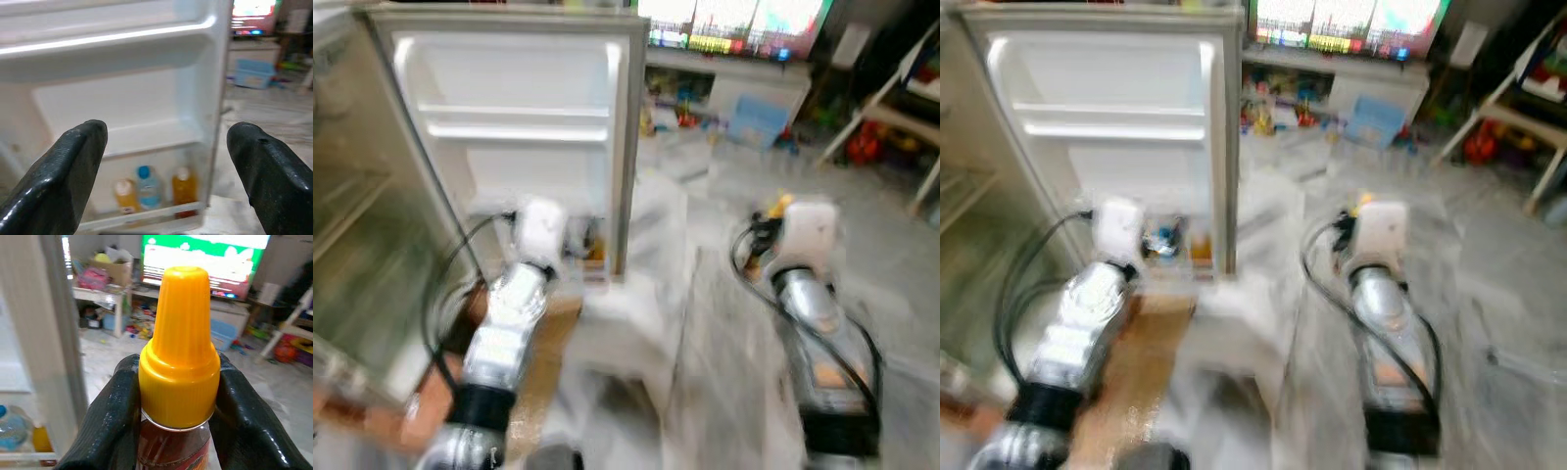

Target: Restocking fridge

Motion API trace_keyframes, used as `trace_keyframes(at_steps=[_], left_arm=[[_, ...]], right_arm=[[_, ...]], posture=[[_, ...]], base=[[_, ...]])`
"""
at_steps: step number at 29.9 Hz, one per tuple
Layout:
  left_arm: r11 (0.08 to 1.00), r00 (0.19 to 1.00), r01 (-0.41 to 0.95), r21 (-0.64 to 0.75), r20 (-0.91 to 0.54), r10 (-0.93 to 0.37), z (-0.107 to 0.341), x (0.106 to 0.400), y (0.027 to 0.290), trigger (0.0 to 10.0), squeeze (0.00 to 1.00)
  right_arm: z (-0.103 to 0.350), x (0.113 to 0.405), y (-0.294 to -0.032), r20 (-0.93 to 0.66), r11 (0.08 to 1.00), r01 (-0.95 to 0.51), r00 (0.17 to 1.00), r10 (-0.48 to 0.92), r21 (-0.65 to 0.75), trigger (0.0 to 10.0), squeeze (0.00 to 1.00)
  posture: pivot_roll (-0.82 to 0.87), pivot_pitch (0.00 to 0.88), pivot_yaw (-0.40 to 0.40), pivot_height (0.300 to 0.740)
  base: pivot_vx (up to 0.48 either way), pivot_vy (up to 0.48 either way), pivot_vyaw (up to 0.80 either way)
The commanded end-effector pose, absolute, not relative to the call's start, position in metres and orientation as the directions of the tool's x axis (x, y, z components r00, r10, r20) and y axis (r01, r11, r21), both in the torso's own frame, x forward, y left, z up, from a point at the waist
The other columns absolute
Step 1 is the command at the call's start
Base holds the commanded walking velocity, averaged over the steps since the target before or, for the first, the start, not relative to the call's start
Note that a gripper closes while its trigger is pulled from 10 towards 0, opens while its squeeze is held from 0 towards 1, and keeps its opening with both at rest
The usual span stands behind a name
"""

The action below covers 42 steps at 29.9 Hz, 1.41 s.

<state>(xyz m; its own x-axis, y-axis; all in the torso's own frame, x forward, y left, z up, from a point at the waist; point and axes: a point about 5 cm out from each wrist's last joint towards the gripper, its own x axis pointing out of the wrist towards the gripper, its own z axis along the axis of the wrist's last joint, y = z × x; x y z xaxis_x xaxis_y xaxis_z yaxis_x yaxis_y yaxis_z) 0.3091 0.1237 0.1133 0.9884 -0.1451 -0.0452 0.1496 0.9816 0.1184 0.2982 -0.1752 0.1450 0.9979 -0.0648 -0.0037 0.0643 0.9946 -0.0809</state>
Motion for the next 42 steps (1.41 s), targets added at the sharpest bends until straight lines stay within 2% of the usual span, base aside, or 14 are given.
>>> trace_keyframes(at_steps=[1, 6, 10, 16, 35, 42], left_arm=[[0.984, 0.992, 0.124, 0.130, -0.022, -0.122, 0.117, 0.307, 0.123, 10.0, 0.00], [0.986, 0.999, 0.015, 0.163, -0.032, -0.009, 0.113, 0.306, 0.137, 10.0, 0.00], [0.984, 0.999, -0.005, 0.181, -0.046, 0.014, 0.112, 0.307, 0.139, 10.0, 0.00], [0.980, 0.997, -0.024, 0.200, -0.061, 0.037, 0.111, 0.308, 0.139, 10.0, 0.00], [0.974, 0.990, -0.088, 0.210, -0.088, 0.108, 0.108, 0.305, 0.139, 10.0, 0.00], [0.960, 0.977, -0.160, 0.230, -0.105, 0.188, 0.104, 0.303, 0.149, 10.0, 0.00]], right_arm=[[0.149, 0.299, -0.181, 0.022, 0.993, 0.080, 0.997, -0.079, -0.084, 10.0, 0.00], [0.152, 0.305, -0.179, 0.036, 0.995, 0.052, 0.998, -0.049, -0.080, 10.0, 0.00], [0.155, 0.308, -0.176, 0.048, 0.996, 0.028, 0.999, -0.024, -0.079, 10.0, 0.00], [0.158, 0.311, -0.174, 0.063, 0.997, 0.003, 0.998, 0.001, -0.078, 10.0, 0.00], [0.155, 0.315, -0.161, 0.058, 0.995, -0.092, 0.994, 0.094, -0.035, 10.0, 0.00], [0.158, 0.316, -0.158, 0.075, 0.992, -0.122, 0.989, 0.124, -0.029, 10.0, 0.00]], posture=[[0.04, 0.000, -0.041, 0.740], [0.04, 0.000, -0.043, 0.740], [0.04, 0.000, -0.042, 0.740], [0.04, 0.000, -0.039, 0.740], [0.05, 0.000, -0.038, 0.740], [0.05, 0.000, -0.044, 0.740]], base=[[0.439, 0.000, 0.80], [0.438, 0.000, 0.80], [0.424, 0.000, 0.80], [0.323, -0.350, 0.80], [0.000, -0.461, 0.00], [0.000, -0.469, 0.00]])
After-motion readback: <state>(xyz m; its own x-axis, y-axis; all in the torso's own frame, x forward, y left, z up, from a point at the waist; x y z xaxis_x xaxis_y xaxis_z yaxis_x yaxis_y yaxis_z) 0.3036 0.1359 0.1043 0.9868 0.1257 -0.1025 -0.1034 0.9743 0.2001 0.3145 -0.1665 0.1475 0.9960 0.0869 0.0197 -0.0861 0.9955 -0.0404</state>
